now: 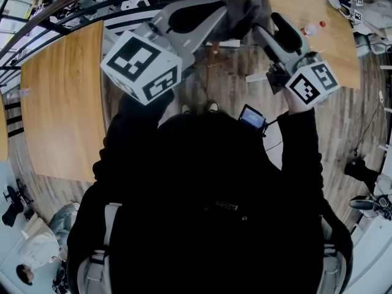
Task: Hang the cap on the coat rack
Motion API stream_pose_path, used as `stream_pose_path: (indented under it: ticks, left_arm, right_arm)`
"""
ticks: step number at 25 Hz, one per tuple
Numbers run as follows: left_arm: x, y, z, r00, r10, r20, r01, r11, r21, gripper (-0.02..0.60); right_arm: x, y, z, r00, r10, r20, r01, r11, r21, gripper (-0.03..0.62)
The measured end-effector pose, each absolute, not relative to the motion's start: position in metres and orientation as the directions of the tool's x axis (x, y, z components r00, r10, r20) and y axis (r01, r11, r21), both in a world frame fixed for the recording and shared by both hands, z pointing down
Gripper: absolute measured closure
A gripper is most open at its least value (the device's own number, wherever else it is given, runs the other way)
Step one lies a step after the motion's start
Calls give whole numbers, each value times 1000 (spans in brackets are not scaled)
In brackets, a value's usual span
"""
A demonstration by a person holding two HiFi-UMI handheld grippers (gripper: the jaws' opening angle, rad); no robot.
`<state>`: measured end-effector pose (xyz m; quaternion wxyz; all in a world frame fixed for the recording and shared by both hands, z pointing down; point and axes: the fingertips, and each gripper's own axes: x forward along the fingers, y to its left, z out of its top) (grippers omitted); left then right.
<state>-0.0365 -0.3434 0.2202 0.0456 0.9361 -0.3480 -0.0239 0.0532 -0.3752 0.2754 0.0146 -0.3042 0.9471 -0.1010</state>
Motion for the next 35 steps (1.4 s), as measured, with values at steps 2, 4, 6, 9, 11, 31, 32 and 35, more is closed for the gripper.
stream_pose_path:
  ticks: [2, 4, 6, 9, 11, 31, 32, 35]
  left_arm:
    - [-34, -344, 228, 757, -653, 0, -650, -753, 103, 578]
    - [-38, -346, 235, 756, -654, 7, -651, -751, 111, 578]
    - [-43, -347, 241, 755, -656, 9, -652, -749, 120, 578]
    - [-45, -348, 247, 753, -658, 12, -654, -746, 127, 578]
    - [-40, -349, 249, 755, -655, 13, -651, -748, 128, 578]
    - [-45, -354, 243, 766, -643, 8, -639, -760, 121, 578]
    - [-43, -354, 243, 767, -641, 9, -637, -761, 121, 578]
    - [-38, -352, 244, 772, -635, 16, -632, -766, 121, 578]
  right_arm:
    - [68, -375, 266, -784, -621, 5, -612, 771, -177, 358]
    - [75, -376, 257, -761, -649, -18, -640, 754, -146, 455]
    - [77, -375, 250, -751, -660, -33, -651, 747, -133, 585]
    - [77, -371, 243, -753, -656, -39, -649, 752, -118, 586]
    - [78, -371, 243, -752, -658, -30, -653, 751, -101, 587]
    - [51, -372, 230, -770, -637, 34, -638, 769, -22, 588]
    - [50, -372, 230, -770, -637, 37, -638, 770, -18, 588]
    - [44, -368, 231, -770, -636, 49, -637, 771, 4, 588]
